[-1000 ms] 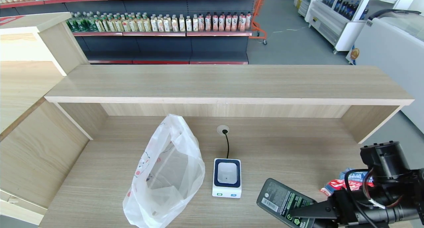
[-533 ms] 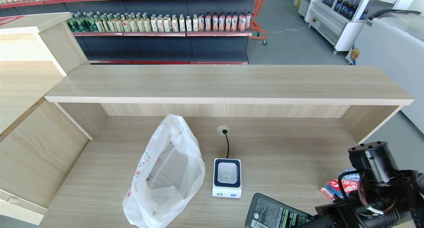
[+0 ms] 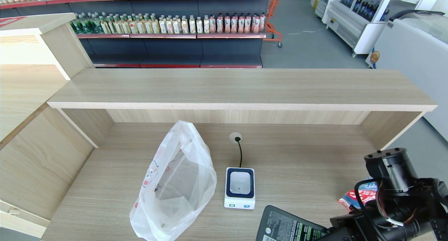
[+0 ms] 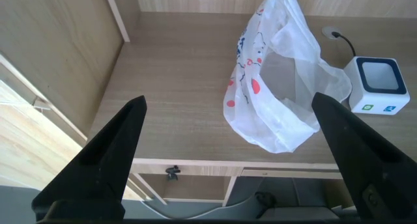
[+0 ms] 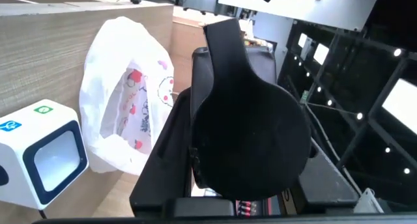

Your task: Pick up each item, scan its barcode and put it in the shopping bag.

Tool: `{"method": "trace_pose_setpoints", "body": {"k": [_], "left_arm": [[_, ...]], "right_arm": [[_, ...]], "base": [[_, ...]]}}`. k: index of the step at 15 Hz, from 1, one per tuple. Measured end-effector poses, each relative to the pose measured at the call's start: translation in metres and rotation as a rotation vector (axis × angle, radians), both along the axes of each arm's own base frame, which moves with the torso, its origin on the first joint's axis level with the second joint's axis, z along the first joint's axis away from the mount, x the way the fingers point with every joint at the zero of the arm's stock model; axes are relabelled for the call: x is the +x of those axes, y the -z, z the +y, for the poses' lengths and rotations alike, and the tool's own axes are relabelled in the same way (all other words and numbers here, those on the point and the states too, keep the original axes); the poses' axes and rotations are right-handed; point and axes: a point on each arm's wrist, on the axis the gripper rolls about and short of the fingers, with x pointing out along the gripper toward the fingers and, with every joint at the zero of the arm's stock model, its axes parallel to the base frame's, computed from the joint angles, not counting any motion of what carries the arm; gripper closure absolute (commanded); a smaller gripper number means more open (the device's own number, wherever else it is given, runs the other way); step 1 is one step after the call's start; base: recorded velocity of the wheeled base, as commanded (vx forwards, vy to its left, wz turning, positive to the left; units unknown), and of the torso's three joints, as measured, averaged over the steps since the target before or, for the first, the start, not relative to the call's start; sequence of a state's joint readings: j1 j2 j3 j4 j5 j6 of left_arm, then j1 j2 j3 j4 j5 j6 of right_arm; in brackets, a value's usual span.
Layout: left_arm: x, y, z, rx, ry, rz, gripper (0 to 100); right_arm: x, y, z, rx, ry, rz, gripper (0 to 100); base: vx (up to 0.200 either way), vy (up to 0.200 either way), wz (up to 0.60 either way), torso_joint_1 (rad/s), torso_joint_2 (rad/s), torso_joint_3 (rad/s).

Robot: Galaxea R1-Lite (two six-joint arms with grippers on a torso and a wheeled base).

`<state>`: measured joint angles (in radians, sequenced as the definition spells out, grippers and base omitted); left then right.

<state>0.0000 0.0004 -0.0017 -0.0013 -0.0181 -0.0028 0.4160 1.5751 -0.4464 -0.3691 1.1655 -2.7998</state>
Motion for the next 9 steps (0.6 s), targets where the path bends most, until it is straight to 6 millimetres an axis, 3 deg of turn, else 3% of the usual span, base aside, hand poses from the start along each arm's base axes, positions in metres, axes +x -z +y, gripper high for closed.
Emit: {"method": "trace_pose_setpoints", "body": {"k": [9], "left_arm": [[0.0000, 0.0000, 0.0000, 0.000, 0.000, 0.000, 0]], "right_arm": [[-0.0030, -0.0003, 0.0006, 0.005, -0.014, 0.003, 100]], "base": [[0.000, 0.000, 0.00, 0.000, 0.00, 0.000]]}}
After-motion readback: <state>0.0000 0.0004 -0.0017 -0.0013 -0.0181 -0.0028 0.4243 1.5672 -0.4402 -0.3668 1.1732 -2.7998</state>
